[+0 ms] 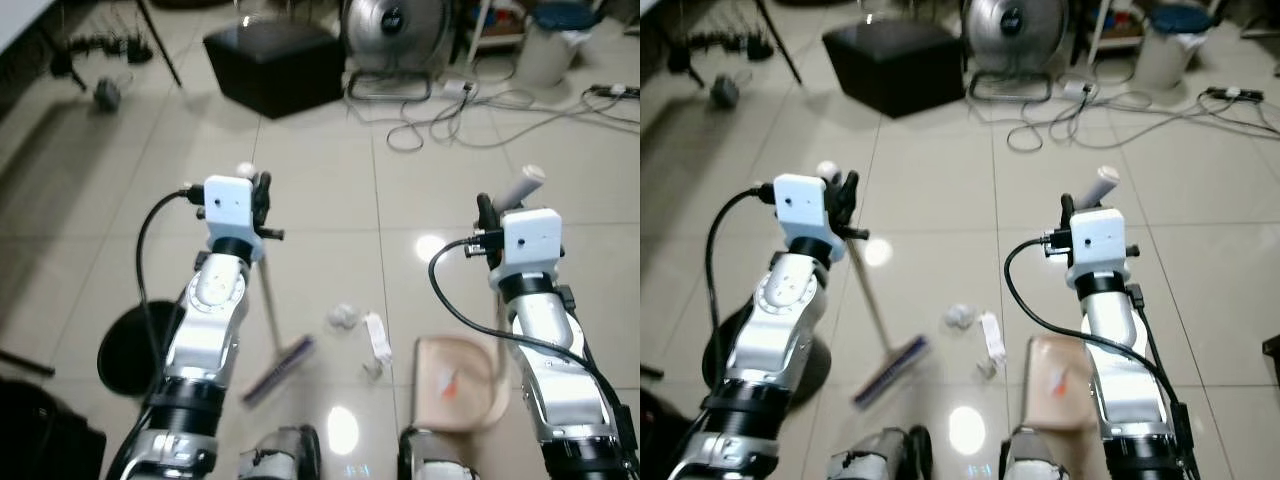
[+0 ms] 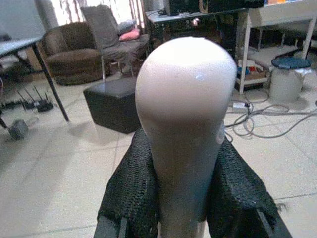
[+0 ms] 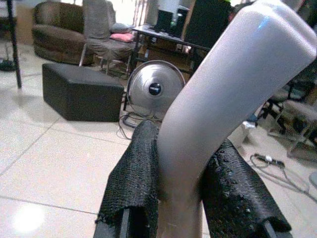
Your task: Sweep floor
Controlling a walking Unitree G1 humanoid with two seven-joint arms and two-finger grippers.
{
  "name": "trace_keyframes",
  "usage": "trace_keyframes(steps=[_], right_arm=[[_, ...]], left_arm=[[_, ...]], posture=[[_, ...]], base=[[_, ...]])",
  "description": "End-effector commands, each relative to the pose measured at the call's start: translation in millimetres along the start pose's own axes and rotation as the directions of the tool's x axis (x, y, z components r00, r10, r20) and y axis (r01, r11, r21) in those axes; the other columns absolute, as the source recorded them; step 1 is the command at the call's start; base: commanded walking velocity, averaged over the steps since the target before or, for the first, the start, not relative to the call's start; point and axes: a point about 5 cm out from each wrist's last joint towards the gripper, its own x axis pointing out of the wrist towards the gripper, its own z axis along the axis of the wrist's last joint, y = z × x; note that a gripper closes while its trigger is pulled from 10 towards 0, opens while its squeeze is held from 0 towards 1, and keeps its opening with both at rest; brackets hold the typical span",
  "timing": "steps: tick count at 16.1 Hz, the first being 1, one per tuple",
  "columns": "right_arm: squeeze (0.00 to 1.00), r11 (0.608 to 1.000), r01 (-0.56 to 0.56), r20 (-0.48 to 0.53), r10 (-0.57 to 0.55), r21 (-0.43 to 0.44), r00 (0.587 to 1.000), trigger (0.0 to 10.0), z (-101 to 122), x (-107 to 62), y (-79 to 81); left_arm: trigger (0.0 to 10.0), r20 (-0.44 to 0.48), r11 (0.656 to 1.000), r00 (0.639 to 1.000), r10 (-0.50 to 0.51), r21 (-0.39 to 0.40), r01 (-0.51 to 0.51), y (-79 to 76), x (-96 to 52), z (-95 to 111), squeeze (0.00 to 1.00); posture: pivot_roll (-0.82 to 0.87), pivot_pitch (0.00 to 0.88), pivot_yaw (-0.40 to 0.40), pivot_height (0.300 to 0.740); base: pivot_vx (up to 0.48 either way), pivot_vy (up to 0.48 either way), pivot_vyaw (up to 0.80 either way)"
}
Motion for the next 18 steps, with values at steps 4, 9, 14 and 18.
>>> trace_keyframes(steps=[4,9,14,18], right_arm=[[0.0,0.998,-0.062,0.076,0.063,-0.024,0.995,10.0,-6.4,8.3,14.7],[0.0,0.995,-0.098,0.123,0.094,0.025,0.988,10.0,-10.3,15.4,45.2],[0.0,0.993,-0.096,0.14,0.086,0.069,0.986,10.0,-13.9,14.1,78.7],[0.0,0.988,-0.116,0.16,0.099,0.099,0.982,10.0,-12.1,7.3,93.2]], left_arm=[[10.0,0.02,0.995,0.995,0.101,0.024,-0.102,13.0,6.1,-12.3,0.0],[10.0,-0.011,0.982,0.982,0.189,0.011,-0.189,11.2,15.1,-23.8,0.0],[10.0,0.002,0.963,0.968,0.251,-0.101,-0.25,-16.2,25.1,-24.6,0.0],[10.0,0.001,0.948,0.976,0.216,-0.24,-0.21,-42.3,34.1,-16.0,0.0]], posture=[[0.08,0.361,0.125,0.74],[0.09,0.363,0.137,0.74],[0.09,0.355,0.146,0.74],[0.07,0.344,0.146,0.74]], base=[[0.0,0.0,0.0],[0.0,0.0,0.0],[0.0,0.0,0.0],[0.0,0.0,0.0]])
